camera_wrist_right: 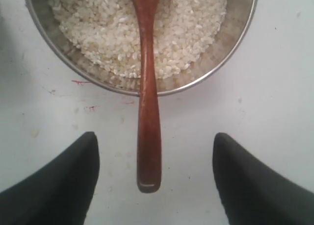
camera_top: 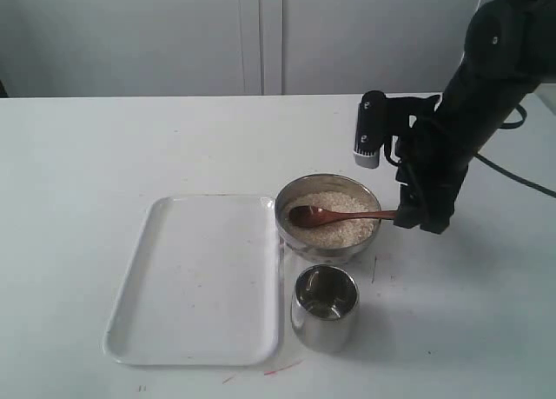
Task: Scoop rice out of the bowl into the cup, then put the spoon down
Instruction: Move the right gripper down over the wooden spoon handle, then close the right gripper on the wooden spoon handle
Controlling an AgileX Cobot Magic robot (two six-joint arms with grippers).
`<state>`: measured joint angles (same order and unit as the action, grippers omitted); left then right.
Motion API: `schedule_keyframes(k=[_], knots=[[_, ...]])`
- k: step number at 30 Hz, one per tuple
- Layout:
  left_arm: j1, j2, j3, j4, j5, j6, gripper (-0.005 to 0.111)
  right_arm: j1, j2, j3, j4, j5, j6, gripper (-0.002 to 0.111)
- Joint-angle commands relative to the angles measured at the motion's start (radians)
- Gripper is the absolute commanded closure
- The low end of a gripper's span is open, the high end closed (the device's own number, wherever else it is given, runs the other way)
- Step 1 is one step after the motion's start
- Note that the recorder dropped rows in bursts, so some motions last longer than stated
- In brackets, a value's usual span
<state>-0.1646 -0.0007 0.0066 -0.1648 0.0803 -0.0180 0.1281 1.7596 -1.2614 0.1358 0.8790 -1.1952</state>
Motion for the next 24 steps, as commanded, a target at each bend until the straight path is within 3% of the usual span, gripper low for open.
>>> schedule_keyframes(k=[1, 13, 24], knots=[[-0.007, 0.001, -0.007, -0.006, -0.004, -0.001, 0.092, 0.001, 0.02, -0.004, 0.006, 0.01, 0.012, 0.046], [-0.007, 0.001, -0.007, -0.006, -0.004, -0.001, 0.092, 0.001, 0.093, -0.004, 0.006, 0.014, 0.031, 0.046], [-0.007, 0.001, -0.007, -0.006, -0.004, -0.001, 0.092, 0.001, 0.1, -0.004, 0.006, -0.012, 0.031, 0.059]])
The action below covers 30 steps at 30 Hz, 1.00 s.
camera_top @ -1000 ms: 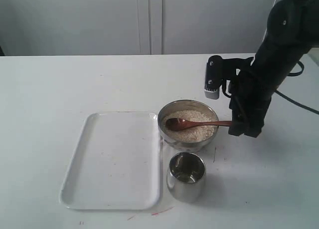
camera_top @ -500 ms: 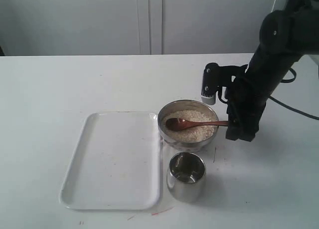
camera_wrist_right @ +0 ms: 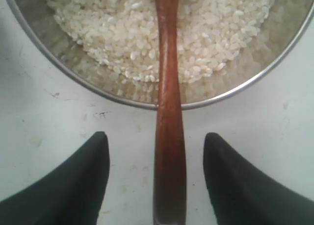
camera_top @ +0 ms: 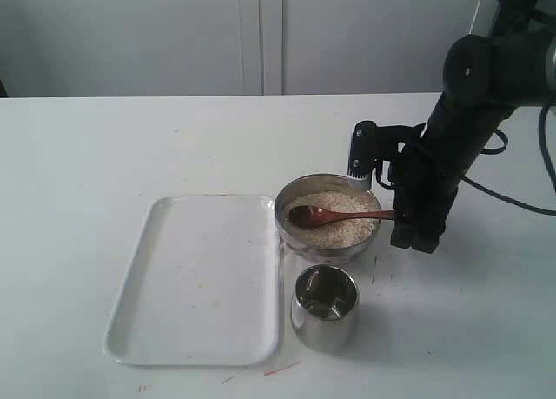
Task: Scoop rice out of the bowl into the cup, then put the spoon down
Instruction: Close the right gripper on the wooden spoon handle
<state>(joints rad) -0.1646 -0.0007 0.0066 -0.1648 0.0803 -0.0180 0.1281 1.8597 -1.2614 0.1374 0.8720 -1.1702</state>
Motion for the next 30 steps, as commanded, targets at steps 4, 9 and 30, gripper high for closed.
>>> schedule_keyframes(k=[4, 9, 30], knots=[[-0.007, 0.001, -0.007, -0.006, -0.004, -0.001, 0.092, 0.001, 0.0, -0.004, 0.004, -0.005, 0.006, 0.062], [-0.007, 0.001, -0.007, -0.006, -0.004, -0.001, 0.092, 0.001, 0.0, -0.004, 0.009, -0.007, 0.006, 0.062], [-0.007, 0.001, -0.007, -0.006, -0.004, -0.001, 0.092, 0.001, 0.052, -0.004, 0.009, -0.016, 0.008, 0.068]])
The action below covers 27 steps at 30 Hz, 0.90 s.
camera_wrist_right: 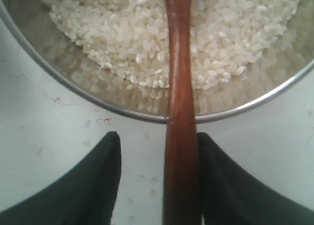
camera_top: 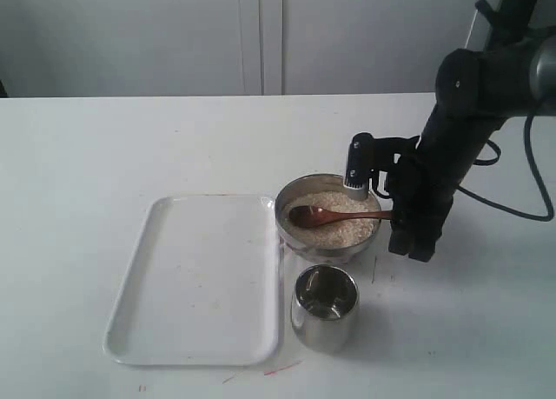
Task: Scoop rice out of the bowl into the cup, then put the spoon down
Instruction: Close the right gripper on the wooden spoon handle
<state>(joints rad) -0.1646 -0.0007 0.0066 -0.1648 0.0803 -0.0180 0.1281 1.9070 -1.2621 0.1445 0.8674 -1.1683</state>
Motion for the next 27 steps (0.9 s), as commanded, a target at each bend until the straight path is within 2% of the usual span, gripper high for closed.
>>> schedule_keyframes(k=[1, 18, 21, 27], knots=[[-0.007, 0.001, -0.007, -0.006, -0.004, -0.001, 0.092, 0.001, 0.005, -0.003, 0.004, -0.011, 0.006, 0.069], [-0.007, 0.001, -0.007, -0.006, -0.004, -0.001, 0.092, 0.001, -0.019, -0.003, 0.009, -0.043, 0.006, 0.071], [-0.007, 0.001, -0.007, -0.006, -0.004, -0.001, 0.092, 0.001, -0.022, -0.003, 0.009, -0.039, 0.006, 0.079], [-0.007, 0.001, -0.007, -0.006, -0.004, -0.001, 0.092, 0.001, -0.024, -0.003, 0.009, 0.017, 0.032, 0.107]])
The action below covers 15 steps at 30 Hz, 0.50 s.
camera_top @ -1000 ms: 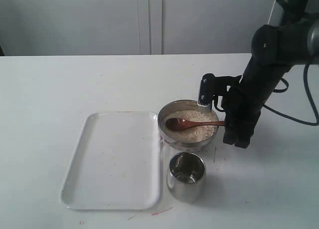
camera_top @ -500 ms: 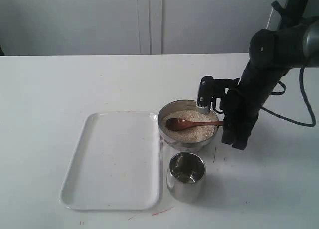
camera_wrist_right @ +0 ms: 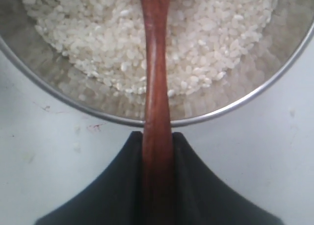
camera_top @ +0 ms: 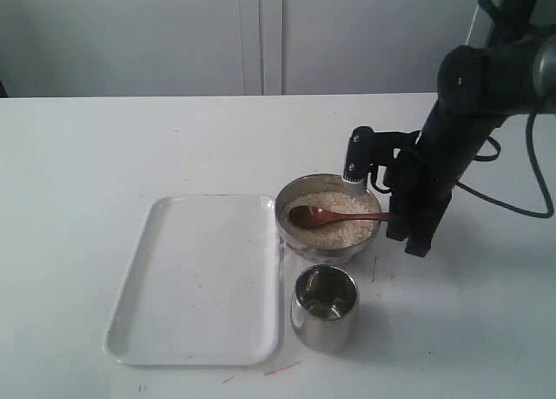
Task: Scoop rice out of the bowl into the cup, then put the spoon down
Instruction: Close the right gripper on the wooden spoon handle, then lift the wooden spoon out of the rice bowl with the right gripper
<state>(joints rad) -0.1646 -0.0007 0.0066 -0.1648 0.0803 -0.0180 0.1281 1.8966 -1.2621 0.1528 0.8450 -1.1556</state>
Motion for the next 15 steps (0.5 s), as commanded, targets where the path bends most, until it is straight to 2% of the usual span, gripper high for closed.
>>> schedule_keyframes(k=[1, 9, 13, 15], knots=[[-0.007, 0.001, -0.007, -0.006, -0.004, -0.001, 0.092, 0.001, -0.018, -0.003, 0.001, 0.044, 0.035, 0.108], [-0.007, 0.001, -0.007, -0.006, -0.004, -0.001, 0.092, 0.001, -0.114, -0.003, 0.001, 0.074, 0.111, 0.108], [-0.007, 0.001, -0.007, -0.006, -0.004, -0.001, 0.092, 0.001, -0.205, -0.003, 0.008, 0.101, 0.434, 0.108], [-0.007, 0.001, -0.007, -0.006, -0.004, -0.001, 0.092, 0.001, -0.25, -0.003, 0.01, 0.134, 0.533, 0.108]])
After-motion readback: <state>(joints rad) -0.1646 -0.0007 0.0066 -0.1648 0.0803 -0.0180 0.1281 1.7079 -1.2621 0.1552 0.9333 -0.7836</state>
